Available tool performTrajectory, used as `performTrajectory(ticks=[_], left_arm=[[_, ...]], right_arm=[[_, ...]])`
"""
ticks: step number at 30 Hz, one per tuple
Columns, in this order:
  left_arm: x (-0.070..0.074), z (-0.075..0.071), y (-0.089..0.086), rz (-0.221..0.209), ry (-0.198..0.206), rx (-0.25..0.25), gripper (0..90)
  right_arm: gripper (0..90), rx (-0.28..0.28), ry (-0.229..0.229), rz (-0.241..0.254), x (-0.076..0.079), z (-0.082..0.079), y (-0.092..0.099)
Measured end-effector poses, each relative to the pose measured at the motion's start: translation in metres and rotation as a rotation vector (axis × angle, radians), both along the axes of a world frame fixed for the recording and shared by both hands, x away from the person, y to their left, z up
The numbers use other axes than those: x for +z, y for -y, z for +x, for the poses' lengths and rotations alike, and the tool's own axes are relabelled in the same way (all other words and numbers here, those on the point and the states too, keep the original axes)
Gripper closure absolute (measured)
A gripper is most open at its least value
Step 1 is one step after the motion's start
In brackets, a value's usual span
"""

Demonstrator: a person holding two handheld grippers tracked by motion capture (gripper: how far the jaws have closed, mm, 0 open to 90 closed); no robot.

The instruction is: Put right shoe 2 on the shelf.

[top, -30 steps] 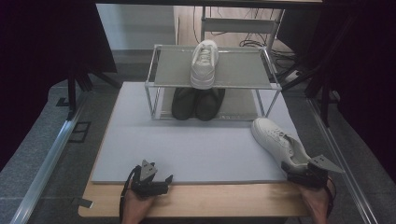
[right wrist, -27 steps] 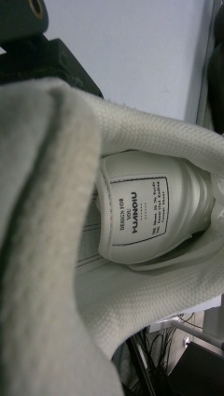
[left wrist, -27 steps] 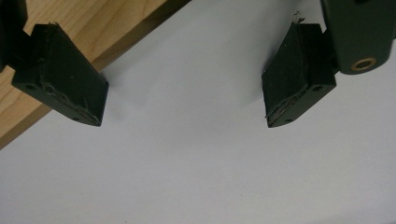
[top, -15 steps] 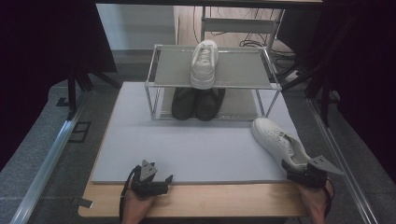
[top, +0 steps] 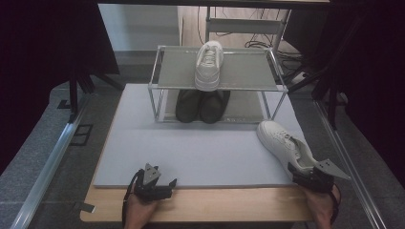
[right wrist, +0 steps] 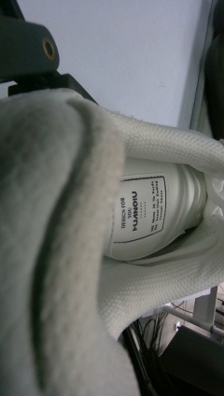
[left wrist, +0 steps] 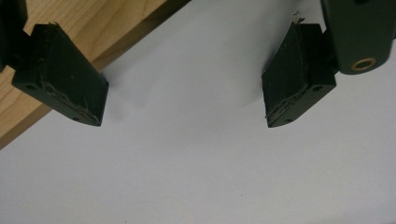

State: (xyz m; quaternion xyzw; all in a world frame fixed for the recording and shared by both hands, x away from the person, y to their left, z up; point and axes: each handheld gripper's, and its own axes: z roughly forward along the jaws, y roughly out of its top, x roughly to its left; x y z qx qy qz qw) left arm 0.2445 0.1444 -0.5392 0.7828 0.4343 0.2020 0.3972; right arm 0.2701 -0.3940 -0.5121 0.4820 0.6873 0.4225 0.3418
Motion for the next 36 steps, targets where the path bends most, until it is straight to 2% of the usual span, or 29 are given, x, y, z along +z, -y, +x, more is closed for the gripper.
performTrajectory(ticks=[6,17,29,36], left_arm=[[0.0,0.0,0.0,0.0,0.0,0.0,14.2],[0.0,0.0,0.0,-0.001,0.0,-0.001,14.2],[0.0,0.0,0.0,0.0,-0.001,0.0,14.2],[0.0,0.0,0.0,0.0,-0.001,0.0,14.2]], right_arm=[[17.8,-0.01,0.007,-0.012,0.006,-0.002,-0.004],[19.7,-0.018,0.007,0.014,0.019,-0.007,-0.003],[20.0,-0.003,0.04,0.034,0.037,-0.012,-0.007],[20.9,0.014,0.07,0.05,0.054,-0.016,-0.01]])
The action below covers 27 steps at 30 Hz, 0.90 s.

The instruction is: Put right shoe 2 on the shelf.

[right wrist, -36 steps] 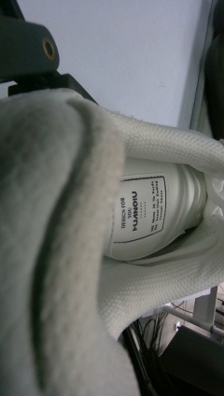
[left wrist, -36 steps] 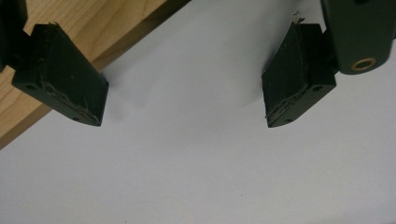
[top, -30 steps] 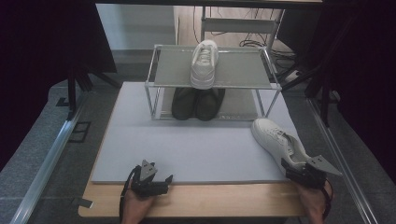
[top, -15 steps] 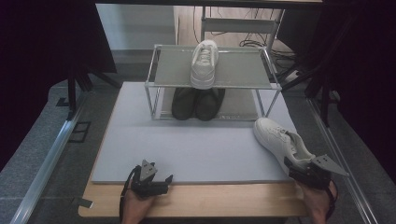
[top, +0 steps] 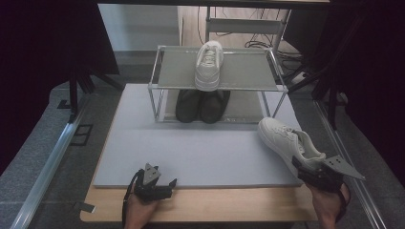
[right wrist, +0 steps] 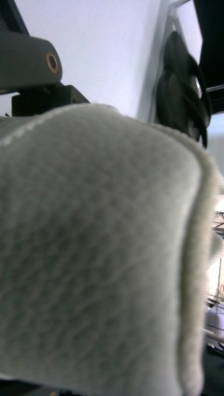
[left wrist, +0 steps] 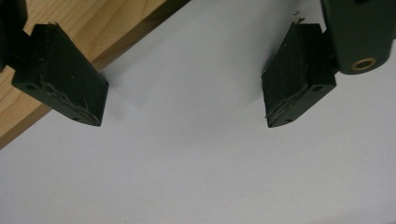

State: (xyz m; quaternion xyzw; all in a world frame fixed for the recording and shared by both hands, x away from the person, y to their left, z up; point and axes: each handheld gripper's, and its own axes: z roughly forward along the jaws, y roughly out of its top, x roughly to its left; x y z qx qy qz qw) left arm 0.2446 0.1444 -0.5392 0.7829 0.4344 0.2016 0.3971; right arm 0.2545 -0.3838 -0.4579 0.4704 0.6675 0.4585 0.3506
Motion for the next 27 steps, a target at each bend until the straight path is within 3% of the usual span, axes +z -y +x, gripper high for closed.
performTrajectory(ticks=[10,27], left_arm=[[0.0,0.0,0.0,-0.001,0.001,0.001,14.2],[0.0,0.0,0.0,-0.001,0.0,0.0,14.2]], right_arm=[[21.6,0.011,0.039,0.0,0.017,0.0,-0.007],[22.2,0.036,0.121,-0.004,0.061,0.001,-0.023]])
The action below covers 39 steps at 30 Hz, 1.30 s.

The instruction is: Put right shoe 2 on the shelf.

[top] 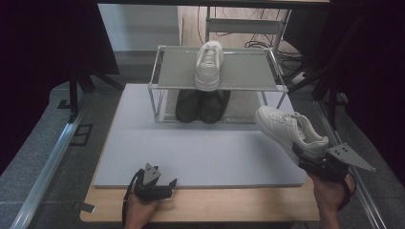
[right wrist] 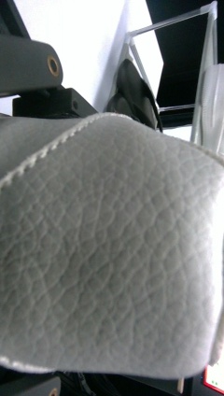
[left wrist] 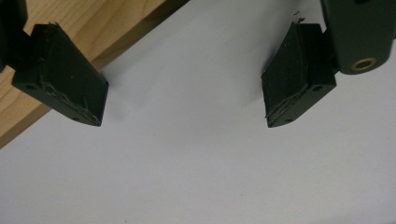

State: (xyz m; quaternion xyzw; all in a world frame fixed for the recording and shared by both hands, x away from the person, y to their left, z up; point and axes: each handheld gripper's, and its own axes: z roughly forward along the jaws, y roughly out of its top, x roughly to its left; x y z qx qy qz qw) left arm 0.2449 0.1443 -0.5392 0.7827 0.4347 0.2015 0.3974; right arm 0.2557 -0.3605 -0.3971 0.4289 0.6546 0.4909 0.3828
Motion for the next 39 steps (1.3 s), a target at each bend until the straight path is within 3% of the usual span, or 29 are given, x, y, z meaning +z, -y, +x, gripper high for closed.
performTrajectory(ticks=[23,31,39], left_arm=[[0.0,0.001,0.0,-0.002,0.005,0.0,14.2],[0.0,0.001,0.0,0.003,0.002,0.0,14.2],[0.0,0.001,0.0,0.001,0.003,-0.001,14.1]], right_arm=[[22.2,0.042,0.089,-0.006,0.059,-0.007,-0.014],[22.2,0.044,0.126,0.001,0.077,0.004,-0.028],[21.9,0.026,0.135,-0.013,0.081,0.029,-0.046]])
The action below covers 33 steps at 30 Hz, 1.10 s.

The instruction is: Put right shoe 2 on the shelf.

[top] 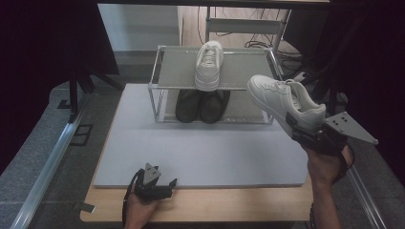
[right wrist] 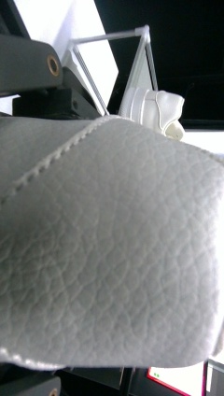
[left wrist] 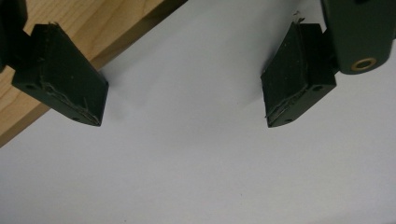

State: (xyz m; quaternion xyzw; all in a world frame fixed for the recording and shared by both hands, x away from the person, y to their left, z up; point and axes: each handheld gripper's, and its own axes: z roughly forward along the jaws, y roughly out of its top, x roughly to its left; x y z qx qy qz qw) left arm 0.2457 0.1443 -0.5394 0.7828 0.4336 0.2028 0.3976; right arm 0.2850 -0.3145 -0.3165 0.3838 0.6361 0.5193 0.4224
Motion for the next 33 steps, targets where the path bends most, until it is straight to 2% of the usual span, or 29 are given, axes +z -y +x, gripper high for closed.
performTrajectory(ticks=[13,21,29,33], left_arm=[[0.0,0.0,0.0,0.0,0.0,-0.003,14.1],[0.0,0.0,0.0,-0.002,-0.001,-0.002,14.2],[0.0,0.0,0.0,-0.003,-0.002,-0.001,14.2],[0.0,0.0,0.0,-0.003,-0.002,-0.002,14.2]], right_arm=[[21.3,-0.067,-0.01,0.012,-0.011,0.05,-0.022],[20.9,-0.106,-0.019,0.031,-0.016,0.073,-0.036],[18.8,-0.139,-0.04,0.033,-0.017,0.094,-0.052],[15.3,-0.156,-0.045,0.019,-0.018,0.105,-0.062]])
